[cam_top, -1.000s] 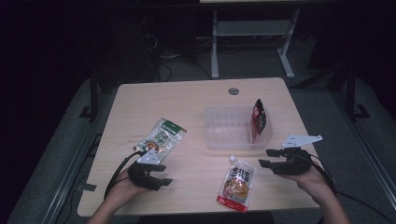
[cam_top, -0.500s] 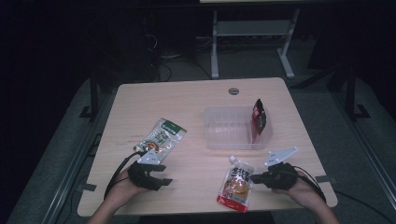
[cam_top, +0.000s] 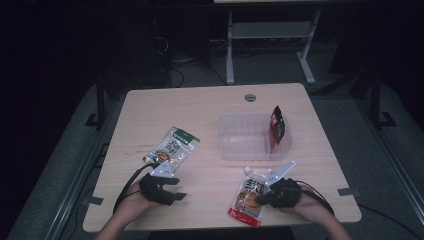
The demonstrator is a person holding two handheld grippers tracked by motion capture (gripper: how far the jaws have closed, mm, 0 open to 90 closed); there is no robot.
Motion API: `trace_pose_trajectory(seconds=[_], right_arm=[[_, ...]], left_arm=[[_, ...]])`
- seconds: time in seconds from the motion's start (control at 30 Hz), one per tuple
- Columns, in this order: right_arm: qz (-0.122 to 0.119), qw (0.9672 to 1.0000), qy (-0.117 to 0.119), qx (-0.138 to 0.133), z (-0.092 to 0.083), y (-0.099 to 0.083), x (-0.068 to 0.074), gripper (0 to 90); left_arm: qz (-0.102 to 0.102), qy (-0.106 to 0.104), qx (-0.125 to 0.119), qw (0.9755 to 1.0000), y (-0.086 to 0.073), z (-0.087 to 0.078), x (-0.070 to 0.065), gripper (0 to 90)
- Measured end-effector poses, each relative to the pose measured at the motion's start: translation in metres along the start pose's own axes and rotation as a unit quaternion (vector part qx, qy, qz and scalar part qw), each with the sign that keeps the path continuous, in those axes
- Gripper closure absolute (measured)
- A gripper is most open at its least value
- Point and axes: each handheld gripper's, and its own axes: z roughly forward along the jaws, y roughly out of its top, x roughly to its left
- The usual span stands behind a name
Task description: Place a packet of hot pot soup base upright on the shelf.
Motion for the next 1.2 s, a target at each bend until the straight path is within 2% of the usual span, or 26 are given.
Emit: trace_pose_trajectory(seconds=[0.07, 0.1, 0.13, 0.2, 0.23, 0.4, 0.57, 0.7, 0.9, 0.97, 1.0, 1.07, 1.1, 1.13, 1.17, 1.2], right_arm=[[-0.005, 1.0, 0.0, 0.002, 0.004, 0.005, 0.002, 90.0], [-0.005, 1.0, 0.0, 0.002, 0.004, 0.005, 0.002, 90.0], [-0.017, 0.9998, -0.001, 0.004, 0.008, 0.01, 0.002, 90.0], [-0.022, 0.9997, -0.001, 0.004, 0.011, 0.013, 0.003, 90.0], [-0.034, 0.9994, 0.0, 0.004, 0.017, 0.019, 0.004, 90.0], [-0.05, 0.9987, 0.0, 0.001, 0.03, 0.034, 0.009, 90.0], [-0.053, 0.9986, 0.002, -0.002, 0.038, 0.044, 0.012, 90.0], [-0.057, 0.9984, 0.004, -0.004, 0.048, 0.055, 0.014, 90.0], [-0.063, 0.9979, 0.001, -0.015, 0.065, 0.075, 0.019, 90.0], [-0.07, 0.9974, -0.001, -0.019, 0.072, 0.085, 0.022, 90.0], [-0.07, 0.9974, -0.001, -0.019, 0.072, 0.085, 0.022, 90.0], [-0.076, 0.9969, -0.006, -0.022, 0.073, 0.087, 0.024, 89.9], [-0.07, 0.9971, -0.008, -0.028, 0.067, 0.086, 0.023, 86.8], [-0.07, 0.9971, -0.008, -0.028, 0.067, 0.086, 0.023, 86.8], [-0.053, 0.998, -0.007, -0.034, 0.062, 0.085, 0.023, 83.5], [-0.055, 0.9977, -0.008, -0.039, 0.058, 0.084, 0.02, 80.0]], left_arm=[[-0.004, 0.0, -0.003, 1.0, 0.0, 0.0, 0.0, 39.9], [0.001, 0.0, 0.001, 1.0, 0.0, 0.0, 0.0, 39.9], [0.001, -0.001, 0.002, 1.0, 0.0, -0.001, 0.001, 39.8], [0.001, 0.001, 0.0, 1.0, 0.0, -0.001, 0.001, 39.9], [0.001, 0.002, 0.0, 1.0, 0.0, -0.001, 0.0, 39.9], [0.004, 0.003, 0.0, 1.0, 0.0, -0.002, 0.001, 40.1], [0.0, 0.002, -0.004, 1.0, 0.001, -0.002, 0.0, 40.5], [0.004, -0.002, 0.0, 1.0, 0.001, -0.003, 0.0, 42.6], [-0.003, -0.011, -0.006, 0.9999, 0.003, -0.004, -0.003, 51.8], [0.001, -0.016, -0.003, 0.9999, 0.004, -0.005, -0.003, 59.7], [0.001, -0.017, -0.005, 0.9998, 0.004, -0.005, -0.004, 59.7], [-0.005, -0.021, -0.009, 0.9997, 0.006, -0.005, -0.005, 66.4], [-0.008, -0.024, -0.013, 0.9996, 0.007, -0.005, -0.006, 74.3], [-0.005, -0.025, -0.013, 0.9996, 0.009, -0.006, -0.006, 74.3], [-0.013, -0.029, -0.017, 0.9994, 0.01, -0.006, -0.007, 77.7], [-0.007, -0.031, -0.018, 0.9993, 0.013, -0.007, -0.007, 81.7]])
